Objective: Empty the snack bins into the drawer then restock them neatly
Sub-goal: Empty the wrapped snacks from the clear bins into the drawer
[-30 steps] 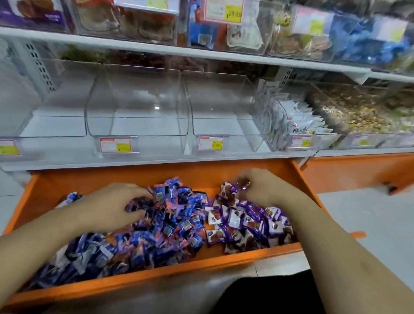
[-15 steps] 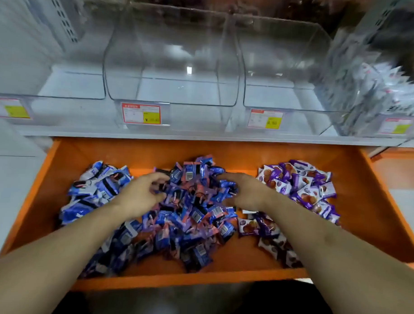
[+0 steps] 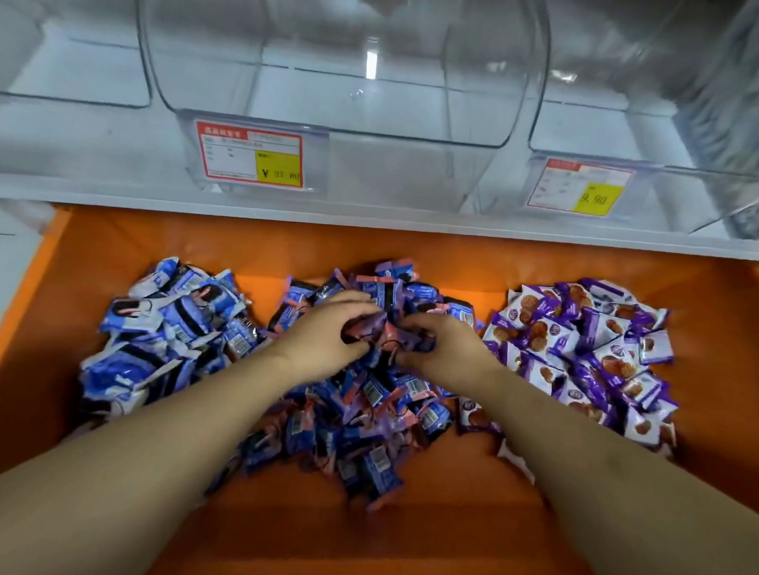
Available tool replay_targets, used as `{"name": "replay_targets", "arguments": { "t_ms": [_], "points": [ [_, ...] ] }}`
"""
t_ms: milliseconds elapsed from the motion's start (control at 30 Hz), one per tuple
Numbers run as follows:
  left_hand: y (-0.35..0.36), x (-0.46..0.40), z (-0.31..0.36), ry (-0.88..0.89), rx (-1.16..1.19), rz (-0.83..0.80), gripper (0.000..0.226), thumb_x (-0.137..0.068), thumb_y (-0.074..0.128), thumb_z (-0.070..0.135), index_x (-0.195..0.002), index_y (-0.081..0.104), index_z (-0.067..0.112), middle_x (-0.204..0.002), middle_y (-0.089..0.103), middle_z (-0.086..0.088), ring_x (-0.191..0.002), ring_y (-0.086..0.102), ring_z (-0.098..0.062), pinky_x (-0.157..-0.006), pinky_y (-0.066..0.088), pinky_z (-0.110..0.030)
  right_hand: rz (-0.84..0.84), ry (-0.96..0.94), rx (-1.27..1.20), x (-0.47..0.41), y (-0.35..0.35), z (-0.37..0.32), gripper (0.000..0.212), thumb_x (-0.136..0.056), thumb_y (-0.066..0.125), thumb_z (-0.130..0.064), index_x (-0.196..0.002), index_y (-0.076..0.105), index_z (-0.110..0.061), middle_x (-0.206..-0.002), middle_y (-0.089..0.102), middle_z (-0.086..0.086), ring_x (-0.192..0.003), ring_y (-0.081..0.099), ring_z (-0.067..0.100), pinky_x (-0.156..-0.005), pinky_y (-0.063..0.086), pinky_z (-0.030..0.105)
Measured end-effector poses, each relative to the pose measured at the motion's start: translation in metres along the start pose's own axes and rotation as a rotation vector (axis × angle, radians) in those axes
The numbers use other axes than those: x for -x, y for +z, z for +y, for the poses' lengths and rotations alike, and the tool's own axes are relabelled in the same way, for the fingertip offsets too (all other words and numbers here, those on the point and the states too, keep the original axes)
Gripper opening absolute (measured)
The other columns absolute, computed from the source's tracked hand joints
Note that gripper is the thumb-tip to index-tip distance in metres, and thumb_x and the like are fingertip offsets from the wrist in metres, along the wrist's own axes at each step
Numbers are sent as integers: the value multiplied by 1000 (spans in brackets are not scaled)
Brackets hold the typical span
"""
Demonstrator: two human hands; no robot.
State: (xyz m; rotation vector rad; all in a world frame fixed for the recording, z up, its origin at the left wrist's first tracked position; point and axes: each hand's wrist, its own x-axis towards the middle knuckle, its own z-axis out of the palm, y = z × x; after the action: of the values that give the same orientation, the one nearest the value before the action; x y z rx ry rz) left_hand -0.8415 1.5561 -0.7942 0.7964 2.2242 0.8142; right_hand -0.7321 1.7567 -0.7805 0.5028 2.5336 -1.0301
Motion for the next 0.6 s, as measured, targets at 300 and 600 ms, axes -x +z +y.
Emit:
{"name": "replay_targets", "arguments": {
  "t_ms": [300,600],
  "points": [
    [-46,70,-85,-33,-358,-168,94,-87,80,41,-161,22,43,-169,12,18,-152,28,-12,-117,38,-26,109,-580,469,7,38,-53,85,-84,77,-53,-155,45,-19,-158,40,3,-148,30,28,-122,33,47],
    [-51,73,-123,-112,-69,-191,123,-83,81,16,-155,-8,59,-164,18,33,-114,67,-20,-74,60,-41,-70,-520,583,-29,124,-78,109,-87,72,-55,-165,9,-11,-172,4,10,-160,0,31,-131,11,48]
  ]
}}
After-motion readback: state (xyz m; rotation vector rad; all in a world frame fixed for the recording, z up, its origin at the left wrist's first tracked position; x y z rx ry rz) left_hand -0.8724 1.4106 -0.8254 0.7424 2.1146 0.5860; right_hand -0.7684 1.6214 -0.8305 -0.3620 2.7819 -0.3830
